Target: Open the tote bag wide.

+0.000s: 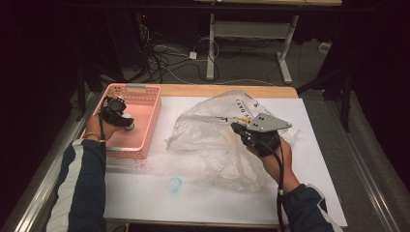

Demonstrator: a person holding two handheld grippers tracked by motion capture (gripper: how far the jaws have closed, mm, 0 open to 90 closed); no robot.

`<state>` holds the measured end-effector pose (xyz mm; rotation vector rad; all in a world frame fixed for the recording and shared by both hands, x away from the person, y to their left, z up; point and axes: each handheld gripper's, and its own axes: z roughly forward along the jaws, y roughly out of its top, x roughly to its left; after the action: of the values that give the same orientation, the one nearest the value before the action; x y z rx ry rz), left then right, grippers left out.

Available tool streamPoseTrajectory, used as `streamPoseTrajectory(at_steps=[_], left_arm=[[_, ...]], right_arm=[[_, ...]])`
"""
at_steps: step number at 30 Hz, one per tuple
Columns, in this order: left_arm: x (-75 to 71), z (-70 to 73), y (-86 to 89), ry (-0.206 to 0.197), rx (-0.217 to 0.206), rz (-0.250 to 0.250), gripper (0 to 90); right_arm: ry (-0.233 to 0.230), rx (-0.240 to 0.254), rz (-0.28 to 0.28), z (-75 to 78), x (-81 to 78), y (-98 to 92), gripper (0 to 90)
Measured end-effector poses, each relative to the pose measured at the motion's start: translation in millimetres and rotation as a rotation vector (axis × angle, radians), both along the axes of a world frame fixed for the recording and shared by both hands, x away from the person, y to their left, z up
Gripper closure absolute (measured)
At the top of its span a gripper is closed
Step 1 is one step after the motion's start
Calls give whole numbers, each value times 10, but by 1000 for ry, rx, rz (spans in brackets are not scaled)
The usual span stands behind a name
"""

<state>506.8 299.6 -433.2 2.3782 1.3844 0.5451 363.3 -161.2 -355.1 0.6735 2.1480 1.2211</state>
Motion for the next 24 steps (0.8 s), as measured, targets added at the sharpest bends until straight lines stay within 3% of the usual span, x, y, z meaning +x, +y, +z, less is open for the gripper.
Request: streamPoseTrajectory(at_steps=[5, 10, 12, 20, 24], left_arm=[[-41, 39, -17, -9, 3, -29, 484], [-202, 202, -43, -125, -53, -75, 485], [-278, 237, -67, -161, -56, -89, 485], [-678, 318, -142, -322, -141, -127, 486], [-857, 335, -175, -379, -188, -148, 486]], right_arm=[[2, 4, 3, 6, -10, -10, 900], [5, -5, 9, -3, -15, 12, 900], [6, -2, 7, -4, -18, 23, 900], [6, -5, 11, -18, -2, 71, 900], [11, 2, 10, -22, 6, 80, 900]])
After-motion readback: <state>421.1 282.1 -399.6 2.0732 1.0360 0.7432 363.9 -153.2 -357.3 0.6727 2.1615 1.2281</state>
